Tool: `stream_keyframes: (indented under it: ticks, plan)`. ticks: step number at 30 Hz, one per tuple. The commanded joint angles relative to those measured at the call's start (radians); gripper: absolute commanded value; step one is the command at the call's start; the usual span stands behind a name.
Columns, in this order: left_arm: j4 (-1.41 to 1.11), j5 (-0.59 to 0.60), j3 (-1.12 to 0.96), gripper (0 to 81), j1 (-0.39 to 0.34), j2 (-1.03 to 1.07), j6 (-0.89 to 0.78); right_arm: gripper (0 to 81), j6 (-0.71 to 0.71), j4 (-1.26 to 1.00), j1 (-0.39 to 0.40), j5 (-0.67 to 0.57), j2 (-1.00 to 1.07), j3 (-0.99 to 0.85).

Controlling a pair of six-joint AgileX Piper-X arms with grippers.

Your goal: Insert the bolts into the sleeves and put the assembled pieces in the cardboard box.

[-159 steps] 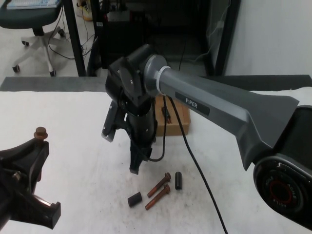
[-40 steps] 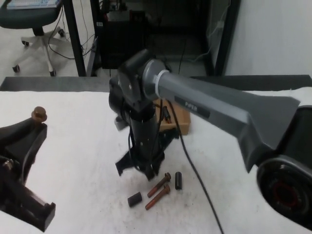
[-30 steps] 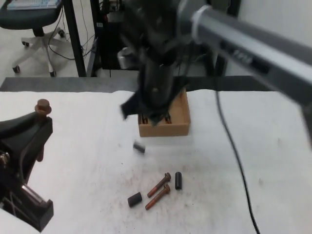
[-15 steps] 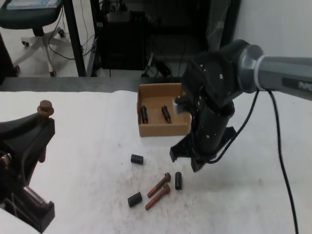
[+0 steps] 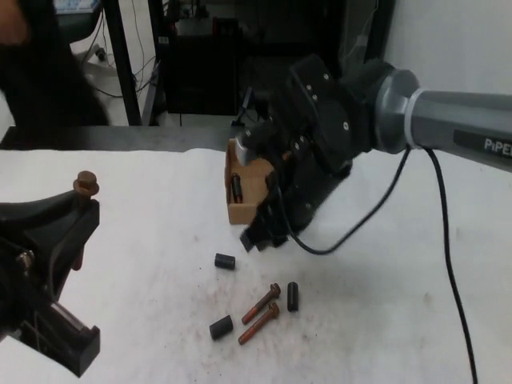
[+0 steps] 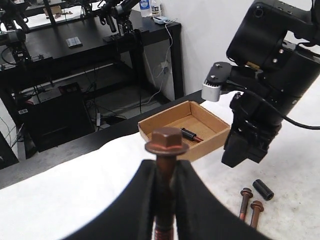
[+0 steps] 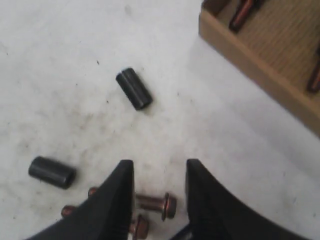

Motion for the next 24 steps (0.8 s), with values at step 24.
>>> stream_keyframes:
  ticks: [24]
  plan:
    - [-0.004,-0.028,-0.011,0.3,-0.003,-0.001,0.0,39.0,-0.311,0.157,0.063,0.053,0.315,-0.356]
